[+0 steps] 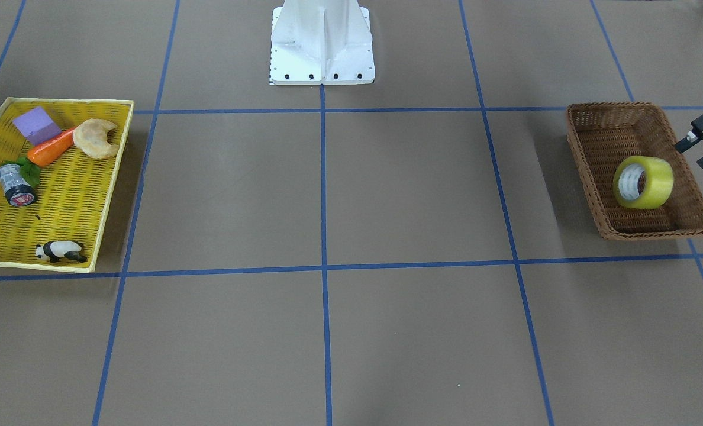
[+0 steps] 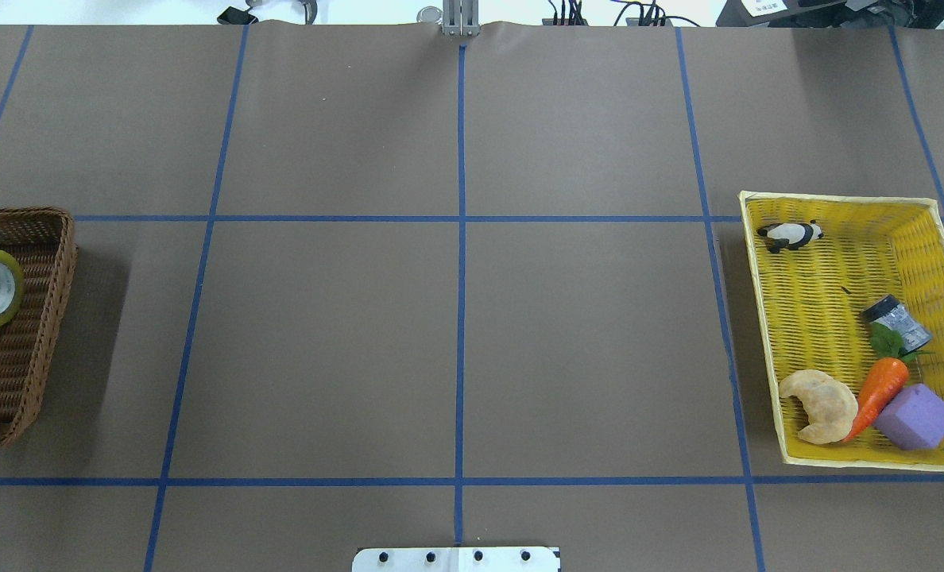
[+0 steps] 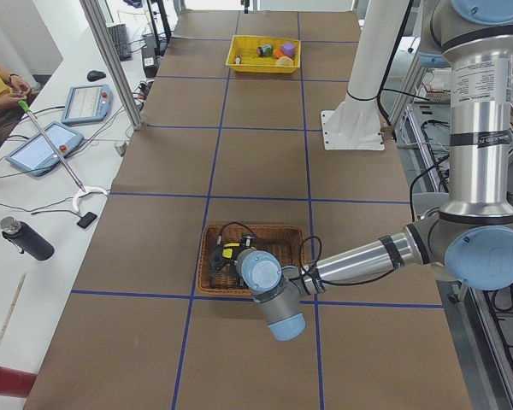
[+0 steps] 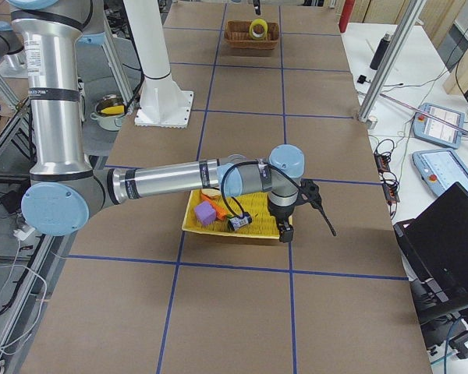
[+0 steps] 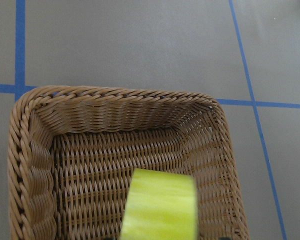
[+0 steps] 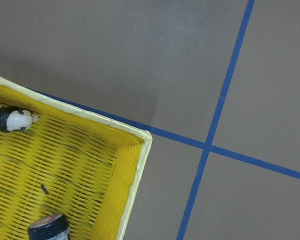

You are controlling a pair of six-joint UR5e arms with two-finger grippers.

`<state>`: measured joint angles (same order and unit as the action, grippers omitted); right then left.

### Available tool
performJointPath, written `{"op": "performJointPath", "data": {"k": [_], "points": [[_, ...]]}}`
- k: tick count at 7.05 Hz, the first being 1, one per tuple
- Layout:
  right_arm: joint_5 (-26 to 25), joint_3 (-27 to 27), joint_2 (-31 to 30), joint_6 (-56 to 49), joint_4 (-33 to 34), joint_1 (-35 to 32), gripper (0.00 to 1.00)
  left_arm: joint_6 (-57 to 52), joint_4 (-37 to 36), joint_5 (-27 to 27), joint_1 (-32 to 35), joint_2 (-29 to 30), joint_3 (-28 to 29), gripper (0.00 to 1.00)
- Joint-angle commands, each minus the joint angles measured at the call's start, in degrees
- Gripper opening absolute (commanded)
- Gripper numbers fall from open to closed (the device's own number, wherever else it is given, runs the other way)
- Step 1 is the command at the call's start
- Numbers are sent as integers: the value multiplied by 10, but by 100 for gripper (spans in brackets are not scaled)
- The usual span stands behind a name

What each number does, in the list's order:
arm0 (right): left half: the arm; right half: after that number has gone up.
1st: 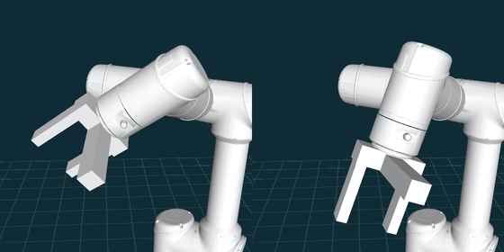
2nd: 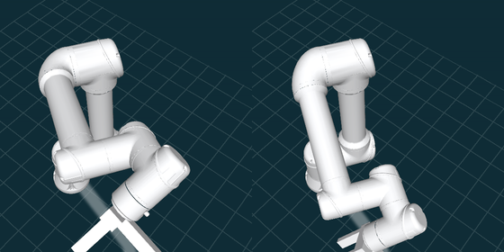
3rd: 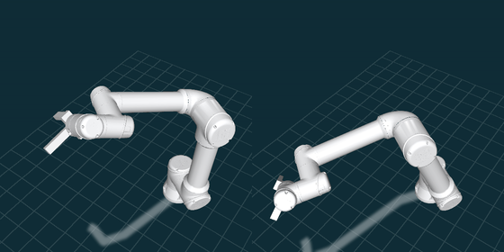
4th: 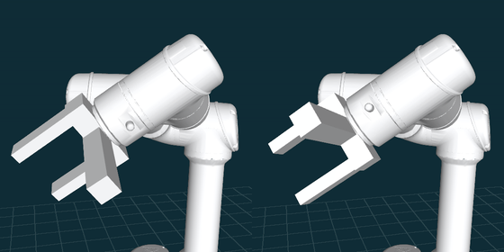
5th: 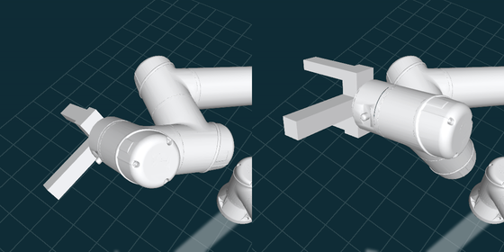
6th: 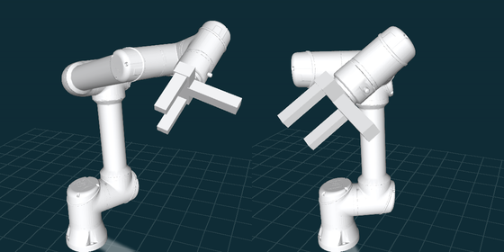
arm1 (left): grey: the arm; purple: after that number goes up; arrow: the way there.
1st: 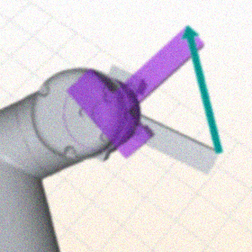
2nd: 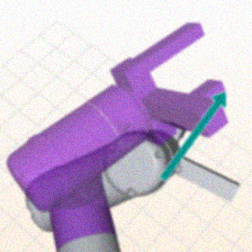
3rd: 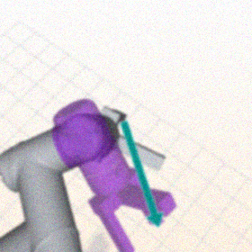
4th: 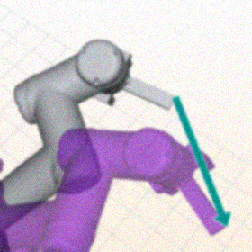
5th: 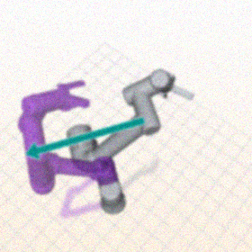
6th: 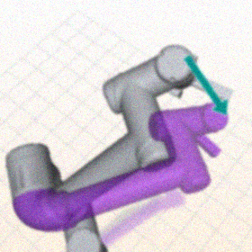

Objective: Move tape to another basket

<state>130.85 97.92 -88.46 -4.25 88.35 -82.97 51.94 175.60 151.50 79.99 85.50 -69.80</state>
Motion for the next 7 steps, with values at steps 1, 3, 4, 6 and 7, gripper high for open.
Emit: {"op": "performJointPath", "data": {"k": [1, 3, 4, 6, 7], "points": [[-2, 0, 0, 1, 0, 0, 100, 2, 0, -1, 0, 8, -1, 99], [-2, -2, -2, 2, 0, 0, 100, 2, -9, -2, 0, 37, 3, 99], [-2, -5, -2, 3, -1, 0, 100, 0, -10, -2, 3, 43, 4, 99], [-2, -5, -3, 3, -1, 0, 100, -27, -17, -63, 14, 42, 6, 99], [-3, -5, -7, 3, -3, 0, 100, -107, -71, -103, 18, 43, 6, 99]]}}
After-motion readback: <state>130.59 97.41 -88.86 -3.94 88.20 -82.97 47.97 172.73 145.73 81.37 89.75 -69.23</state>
